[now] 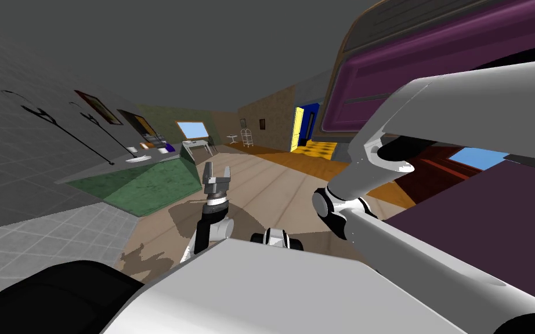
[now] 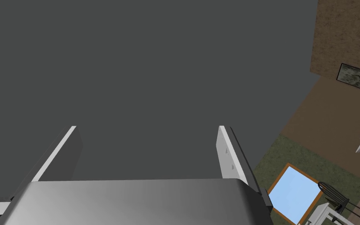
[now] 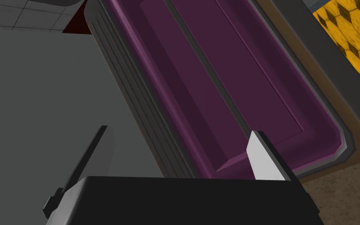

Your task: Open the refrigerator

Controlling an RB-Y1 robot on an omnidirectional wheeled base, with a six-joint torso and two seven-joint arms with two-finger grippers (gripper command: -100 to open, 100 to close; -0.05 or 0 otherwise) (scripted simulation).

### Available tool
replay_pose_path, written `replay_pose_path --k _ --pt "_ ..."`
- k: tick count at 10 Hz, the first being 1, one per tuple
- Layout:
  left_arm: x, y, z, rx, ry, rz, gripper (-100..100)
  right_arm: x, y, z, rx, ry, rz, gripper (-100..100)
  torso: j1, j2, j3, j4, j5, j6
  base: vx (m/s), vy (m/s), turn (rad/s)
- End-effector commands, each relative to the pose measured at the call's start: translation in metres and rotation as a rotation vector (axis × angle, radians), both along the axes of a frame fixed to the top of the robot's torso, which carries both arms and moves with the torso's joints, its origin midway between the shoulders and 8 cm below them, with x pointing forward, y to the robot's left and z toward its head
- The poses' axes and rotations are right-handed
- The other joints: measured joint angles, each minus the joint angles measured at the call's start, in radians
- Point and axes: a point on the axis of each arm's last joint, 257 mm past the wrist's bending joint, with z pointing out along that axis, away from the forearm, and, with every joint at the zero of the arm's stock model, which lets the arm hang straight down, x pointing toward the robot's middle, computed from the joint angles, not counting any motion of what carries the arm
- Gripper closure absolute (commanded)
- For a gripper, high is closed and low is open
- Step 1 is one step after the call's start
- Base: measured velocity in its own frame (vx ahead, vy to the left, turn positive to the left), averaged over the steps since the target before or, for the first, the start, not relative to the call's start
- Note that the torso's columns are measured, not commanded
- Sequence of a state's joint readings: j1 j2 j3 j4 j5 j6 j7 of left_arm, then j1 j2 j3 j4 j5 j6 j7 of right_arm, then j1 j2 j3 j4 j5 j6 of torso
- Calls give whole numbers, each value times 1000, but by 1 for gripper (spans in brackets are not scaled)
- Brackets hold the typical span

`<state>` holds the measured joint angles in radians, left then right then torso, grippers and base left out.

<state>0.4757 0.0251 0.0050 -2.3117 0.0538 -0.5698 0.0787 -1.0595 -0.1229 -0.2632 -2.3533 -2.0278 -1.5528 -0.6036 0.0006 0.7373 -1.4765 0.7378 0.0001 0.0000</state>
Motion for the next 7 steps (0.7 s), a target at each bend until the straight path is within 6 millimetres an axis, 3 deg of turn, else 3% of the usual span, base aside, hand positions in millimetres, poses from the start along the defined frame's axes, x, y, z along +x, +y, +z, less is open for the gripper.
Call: replay_pose_path --k 1,4,6,7 --pt "0 0 0 0 0 0 0 9 10 -6 97 -64 83 -100 0 1 0 0 0 0 141 28 -38" --pt "0 0 0 0 0 0 0 23 25 -22 172 -62 152 -100 -2 4 2 1 0 0 78 16 -20" --pt "0 0 0 0 0 0 0 20 22 -20 160 -63 141 -100 -1 4 3 1 0 0 7 2 0" --pt "0 0 0 0 0 0 0 18 13 -11 35 30 43 -100 -1 3 2 1 0 0 69 152 -134"
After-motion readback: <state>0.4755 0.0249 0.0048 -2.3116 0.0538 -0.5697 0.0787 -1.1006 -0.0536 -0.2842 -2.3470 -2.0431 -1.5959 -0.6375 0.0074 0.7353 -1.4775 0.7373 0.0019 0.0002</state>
